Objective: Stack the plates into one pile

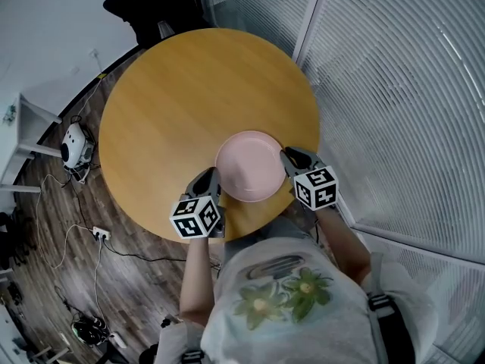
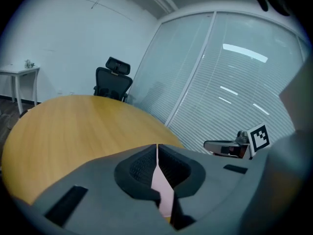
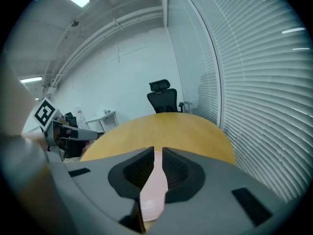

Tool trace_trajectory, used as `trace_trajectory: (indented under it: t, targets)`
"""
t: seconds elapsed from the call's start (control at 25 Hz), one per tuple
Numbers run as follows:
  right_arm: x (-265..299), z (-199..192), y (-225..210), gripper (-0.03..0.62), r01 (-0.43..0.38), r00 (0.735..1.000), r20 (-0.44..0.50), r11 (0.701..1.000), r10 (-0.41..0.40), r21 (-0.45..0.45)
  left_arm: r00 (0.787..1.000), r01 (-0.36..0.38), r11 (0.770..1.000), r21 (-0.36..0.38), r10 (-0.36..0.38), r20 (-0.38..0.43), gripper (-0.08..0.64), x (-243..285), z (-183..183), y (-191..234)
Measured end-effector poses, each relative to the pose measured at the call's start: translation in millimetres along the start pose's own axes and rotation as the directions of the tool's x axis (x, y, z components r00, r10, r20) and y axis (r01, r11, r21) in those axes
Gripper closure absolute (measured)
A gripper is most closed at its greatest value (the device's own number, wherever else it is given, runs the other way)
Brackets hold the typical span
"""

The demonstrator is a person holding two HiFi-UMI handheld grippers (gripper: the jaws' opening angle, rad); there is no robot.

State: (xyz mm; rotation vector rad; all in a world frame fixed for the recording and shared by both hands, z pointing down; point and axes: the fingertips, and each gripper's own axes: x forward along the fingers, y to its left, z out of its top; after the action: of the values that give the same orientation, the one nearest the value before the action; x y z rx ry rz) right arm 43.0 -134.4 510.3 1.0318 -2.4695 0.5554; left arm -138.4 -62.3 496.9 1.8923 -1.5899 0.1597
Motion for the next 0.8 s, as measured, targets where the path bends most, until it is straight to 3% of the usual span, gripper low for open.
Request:
trace_trajectory:
  t: [0.08, 0.24, 0.48, 0.68, 0.8]
  targets:
    - [-9, 12, 15, 0.527, -0.051, 0.998, 0.042, 0.999, 0.051, -0.015, 0.995, 0.079, 0.997, 0.008, -0.080, 0.053, 0.541, -9, 9, -18]
    - [-25, 31, 44, 0.540, -0.137, 0.986, 0.086, 0.989, 0.142, -0.057, 0.965, 0.236, 0.971, 0.028, -0.238, 0.108, 0.541, -24, 22, -54]
    - [-44, 48, 80, 0.549, -0.218, 0.964, 0.114, 0.961, 0.240, -0.172, 0.955, 0.271, 0.941, 0.201, -0.289, 0.067, 0.541, -31, 24, -92]
    - [-46, 37, 112, 0.552, -0.267, 0.951, 0.095, 0.935, 0.295, -0.235, 0.946, 0.299, 0.921, 0.251, -0.320, 0.047, 0.541, -35, 14, -103]
    - [-49, 35, 121, 0.552, -0.272, 0.950, 0.082, 0.929, 0.300, -0.253, 0.961, 0.260, 0.920, 0.292, -0.277, 0.017, 0.541, -35, 7, -102]
